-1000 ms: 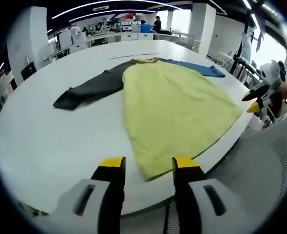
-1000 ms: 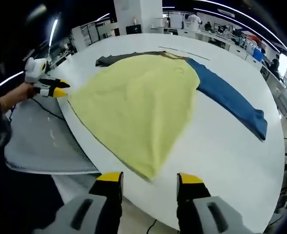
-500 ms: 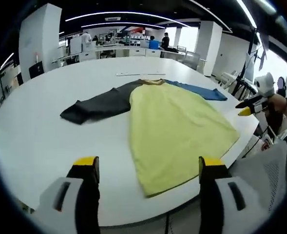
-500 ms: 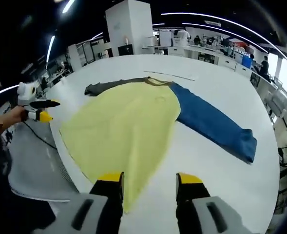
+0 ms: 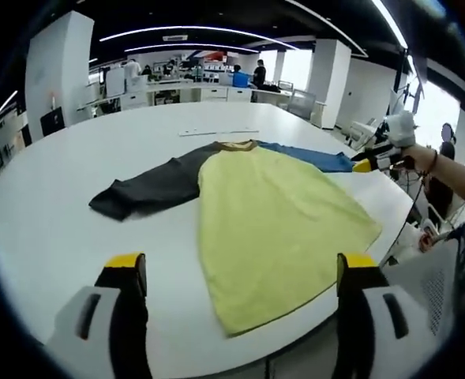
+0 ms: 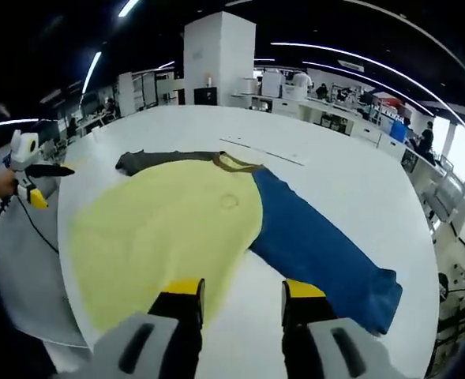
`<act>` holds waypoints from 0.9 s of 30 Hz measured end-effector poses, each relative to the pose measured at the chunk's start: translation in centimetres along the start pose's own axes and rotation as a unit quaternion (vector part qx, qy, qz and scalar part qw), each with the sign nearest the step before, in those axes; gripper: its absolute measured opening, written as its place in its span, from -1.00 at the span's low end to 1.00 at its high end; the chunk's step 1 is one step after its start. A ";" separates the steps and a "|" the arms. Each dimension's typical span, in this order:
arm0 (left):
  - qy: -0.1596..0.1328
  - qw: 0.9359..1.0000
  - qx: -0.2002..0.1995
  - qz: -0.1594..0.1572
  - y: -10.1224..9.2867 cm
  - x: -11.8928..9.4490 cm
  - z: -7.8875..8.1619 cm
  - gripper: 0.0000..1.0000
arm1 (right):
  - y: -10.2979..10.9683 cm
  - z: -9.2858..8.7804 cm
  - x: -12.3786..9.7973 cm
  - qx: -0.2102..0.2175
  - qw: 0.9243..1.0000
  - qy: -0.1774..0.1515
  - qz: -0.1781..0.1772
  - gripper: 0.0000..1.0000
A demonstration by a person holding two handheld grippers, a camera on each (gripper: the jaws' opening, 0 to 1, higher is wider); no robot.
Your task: Fold the garment on the visible template until the final outline fits inside the template.
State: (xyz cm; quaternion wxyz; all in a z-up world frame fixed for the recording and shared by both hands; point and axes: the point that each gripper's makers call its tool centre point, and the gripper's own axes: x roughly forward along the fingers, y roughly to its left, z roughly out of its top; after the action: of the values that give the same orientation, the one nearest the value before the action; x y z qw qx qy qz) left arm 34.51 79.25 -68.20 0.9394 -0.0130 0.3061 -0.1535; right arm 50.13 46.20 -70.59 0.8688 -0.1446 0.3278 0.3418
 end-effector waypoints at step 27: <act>-0.001 1.000 0.005 0.016 0.4 0.3 0.3 0.96 | -3.2 -1.3 8.3 -0.045 0.998 0.043 0.012 -0.70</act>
State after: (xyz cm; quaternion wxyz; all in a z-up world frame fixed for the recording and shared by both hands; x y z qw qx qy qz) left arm 35.08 79.49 -68.16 0.9421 -0.0033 0.3045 -0.1404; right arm 56.33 47.38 -76.96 0.8421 -0.1944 0.3511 0.3603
